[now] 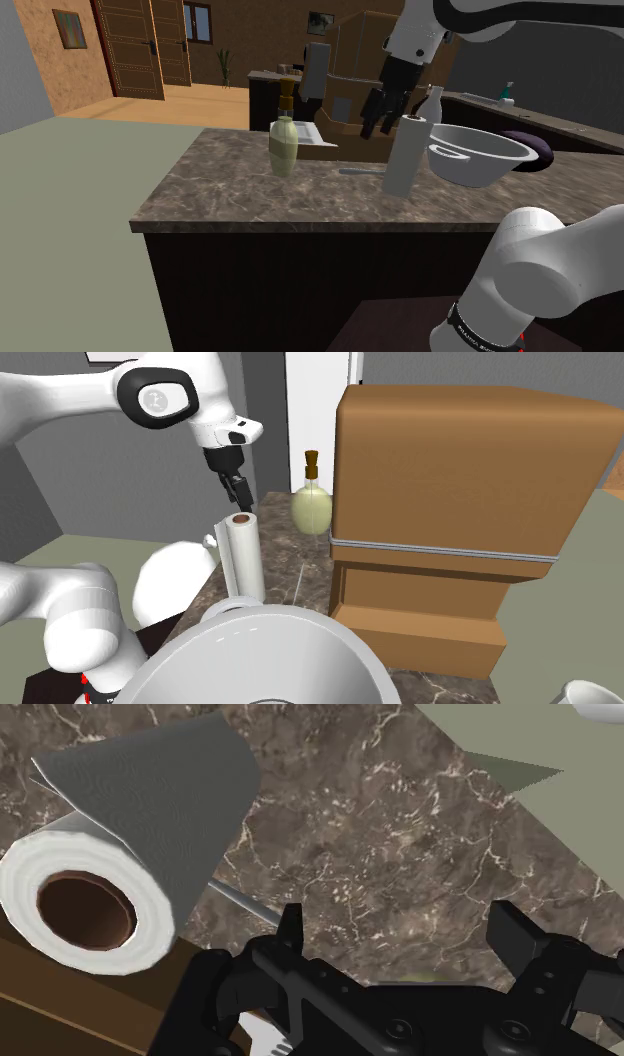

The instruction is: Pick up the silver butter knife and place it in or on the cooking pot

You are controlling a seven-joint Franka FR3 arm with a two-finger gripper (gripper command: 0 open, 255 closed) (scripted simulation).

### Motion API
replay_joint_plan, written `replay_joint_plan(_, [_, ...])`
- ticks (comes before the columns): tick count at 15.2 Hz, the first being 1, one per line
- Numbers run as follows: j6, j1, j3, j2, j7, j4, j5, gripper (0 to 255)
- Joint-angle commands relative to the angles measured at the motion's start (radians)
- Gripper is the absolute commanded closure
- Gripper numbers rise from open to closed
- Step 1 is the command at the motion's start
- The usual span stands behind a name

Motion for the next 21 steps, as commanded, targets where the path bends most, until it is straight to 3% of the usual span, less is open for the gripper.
replay_joint_plan(1, [0.0, 0.0, 0.0, 0.0, 0.0, 0.0, 0.0, 0])
replay_joint_plan(9, [0.099, 0.08, -0.281, 0.036, -0.559, -0.091, -0.122, 0])
replay_joint_plan(17, [0.208, 0.214, -0.572, 0.26, -1.122, -0.008, -0.18, 0])
replay_joint_plan(21, [0.265, 0.216, -0.581, 0.272, -1.124, -0.053, -0.181, 0])
